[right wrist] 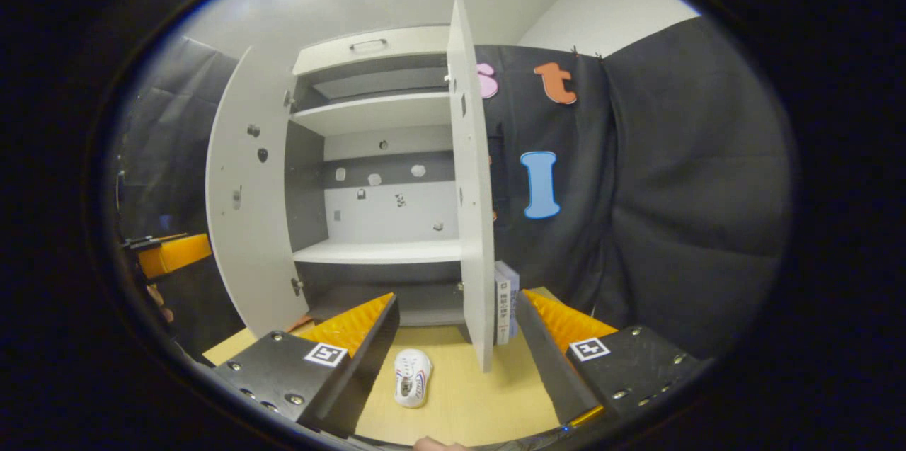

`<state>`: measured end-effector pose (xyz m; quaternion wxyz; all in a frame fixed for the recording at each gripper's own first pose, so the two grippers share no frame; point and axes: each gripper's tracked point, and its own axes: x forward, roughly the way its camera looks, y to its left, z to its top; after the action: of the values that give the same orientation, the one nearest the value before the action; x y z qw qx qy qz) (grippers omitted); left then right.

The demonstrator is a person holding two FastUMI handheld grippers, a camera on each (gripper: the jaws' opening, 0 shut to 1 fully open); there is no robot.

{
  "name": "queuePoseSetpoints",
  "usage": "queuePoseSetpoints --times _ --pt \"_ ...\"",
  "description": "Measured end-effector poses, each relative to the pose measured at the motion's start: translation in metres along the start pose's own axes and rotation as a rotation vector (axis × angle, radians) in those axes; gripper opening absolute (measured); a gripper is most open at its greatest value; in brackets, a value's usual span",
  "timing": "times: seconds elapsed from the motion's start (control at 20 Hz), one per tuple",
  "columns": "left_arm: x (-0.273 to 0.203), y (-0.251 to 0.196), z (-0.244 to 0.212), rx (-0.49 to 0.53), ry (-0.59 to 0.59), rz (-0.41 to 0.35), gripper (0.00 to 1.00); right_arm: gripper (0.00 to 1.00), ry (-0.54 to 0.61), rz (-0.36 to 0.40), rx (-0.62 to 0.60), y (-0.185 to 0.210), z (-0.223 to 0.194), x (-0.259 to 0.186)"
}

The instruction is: Grab one shoe with the right hand and put it into the shoe cabinet, grab the other shoe with the left hand and put it into the shoe cabinet; then close the right door with the right hand and the left door with the left hand.

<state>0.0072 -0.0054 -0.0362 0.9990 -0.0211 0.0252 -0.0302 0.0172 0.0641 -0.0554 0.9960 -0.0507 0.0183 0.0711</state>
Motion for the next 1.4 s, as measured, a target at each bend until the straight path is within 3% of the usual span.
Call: queuePoseSetpoints --times 0.2,0.25,0.3,0.65,0.75,0.85,1.1,1.35,1.4 --pt "0.003 0.004 -0.012 -0.007 0.003 -0.03 0.98 0.98 0.037 0.035 -0.028 0.025 -0.041 0.027" --pt "0.004 0.009 -0.017 -0.003 0.012 -0.023 0.98 0.94 0.054 0.049 -0.027 0.032 -0.055 0.033" --pt "0.003 0.015 -0.023 0.002 0.023 -0.009 0.98 0.98 0.074 0.058 -0.03 0.04 -0.07 0.039" --pt "0.006 0.051 -0.041 -0.012 0.033 0.062 0.97 0.98 0.189 0.086 -0.133 0.079 -0.17 0.088" --pt "0.007 0.06 -0.048 -0.012 0.036 0.078 0.95 0.94 0.235 0.096 -0.145 0.093 -0.205 0.103" --pt "0.007 0.067 -0.053 -0.01 0.034 0.088 0.98 1.0 0.285 0.112 -0.157 0.111 -0.239 0.12" --pt "0.008 0.084 -0.057 0.009 0.003 0.113 0.97 0.91 0.434 0.117 -0.137 0.142 -0.316 0.148" --pt "0.016 0.094 -0.076 0.002 0.037 0.106 0.98 0.83 0.542 0.028 -0.115 0.129 -0.361 0.165" --pt "0.018 0.096 -0.08 0.0 0.043 0.103 0.97 0.72 0.56 0.018 -0.099 0.128 -0.368 0.166"
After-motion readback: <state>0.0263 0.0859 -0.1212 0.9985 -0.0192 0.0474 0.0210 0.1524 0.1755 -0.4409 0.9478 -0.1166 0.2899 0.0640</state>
